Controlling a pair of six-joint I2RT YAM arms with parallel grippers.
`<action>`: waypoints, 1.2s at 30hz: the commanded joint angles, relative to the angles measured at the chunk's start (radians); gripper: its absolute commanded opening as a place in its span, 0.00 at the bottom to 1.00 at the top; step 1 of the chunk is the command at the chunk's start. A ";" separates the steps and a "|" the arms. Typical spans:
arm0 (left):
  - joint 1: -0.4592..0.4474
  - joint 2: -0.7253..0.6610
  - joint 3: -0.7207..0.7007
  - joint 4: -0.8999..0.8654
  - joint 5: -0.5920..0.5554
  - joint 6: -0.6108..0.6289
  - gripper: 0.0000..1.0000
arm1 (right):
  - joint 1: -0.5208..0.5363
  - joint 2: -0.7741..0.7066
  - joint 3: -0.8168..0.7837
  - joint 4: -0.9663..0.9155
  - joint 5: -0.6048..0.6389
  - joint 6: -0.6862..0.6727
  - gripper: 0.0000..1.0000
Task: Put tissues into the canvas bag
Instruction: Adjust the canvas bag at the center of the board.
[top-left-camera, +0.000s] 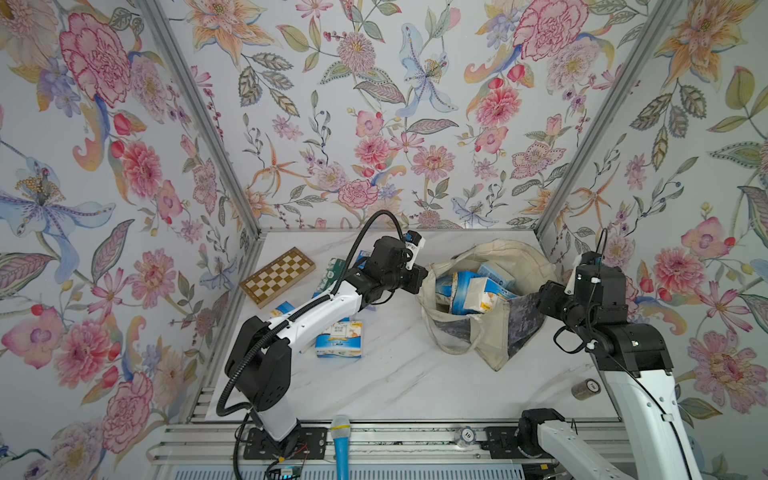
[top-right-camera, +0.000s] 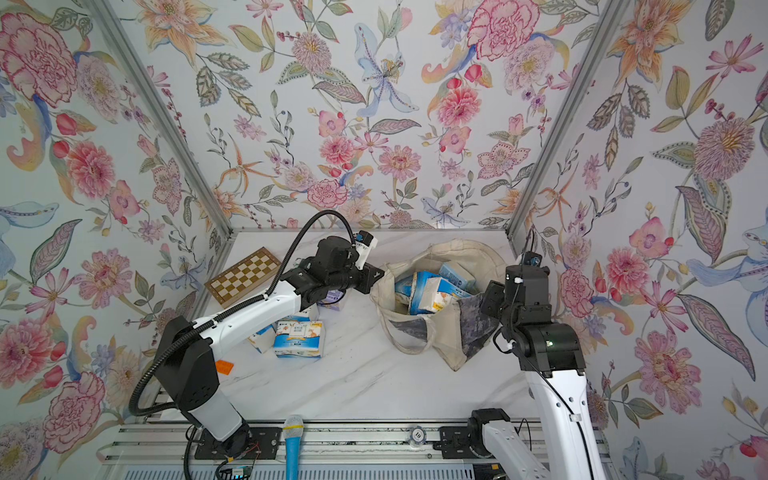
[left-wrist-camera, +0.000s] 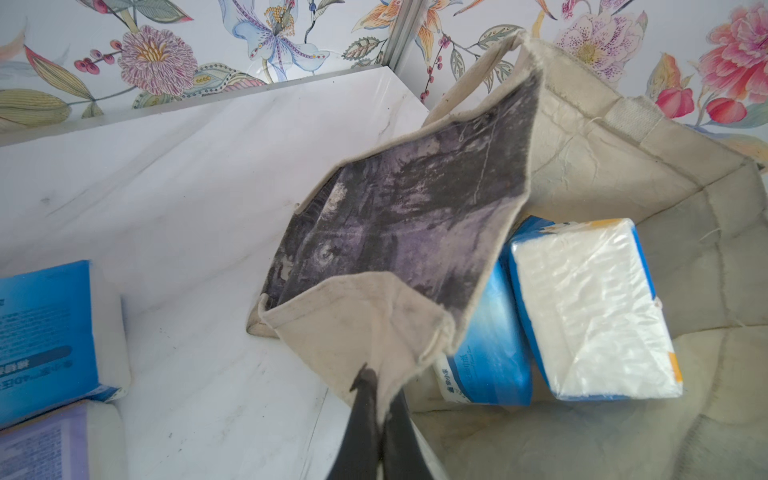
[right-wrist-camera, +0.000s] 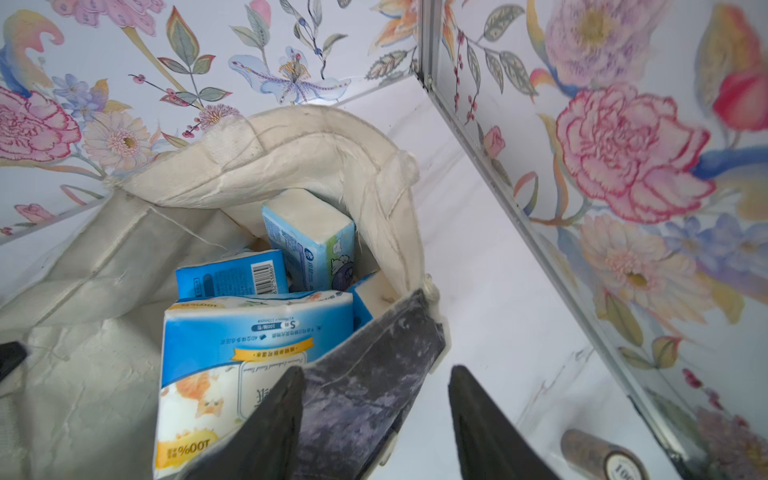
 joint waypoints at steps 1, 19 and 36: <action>-0.004 -0.012 0.058 -0.056 -0.081 0.095 0.02 | -0.091 -0.012 -0.055 0.064 -0.230 0.087 0.58; -0.003 0.020 0.014 -0.002 -0.035 0.124 0.01 | -0.268 -0.075 -0.168 0.262 -0.440 0.242 0.58; -0.003 0.002 -0.016 -0.002 -0.024 0.196 0.02 | -0.297 0.009 -0.223 0.315 -0.409 0.238 0.48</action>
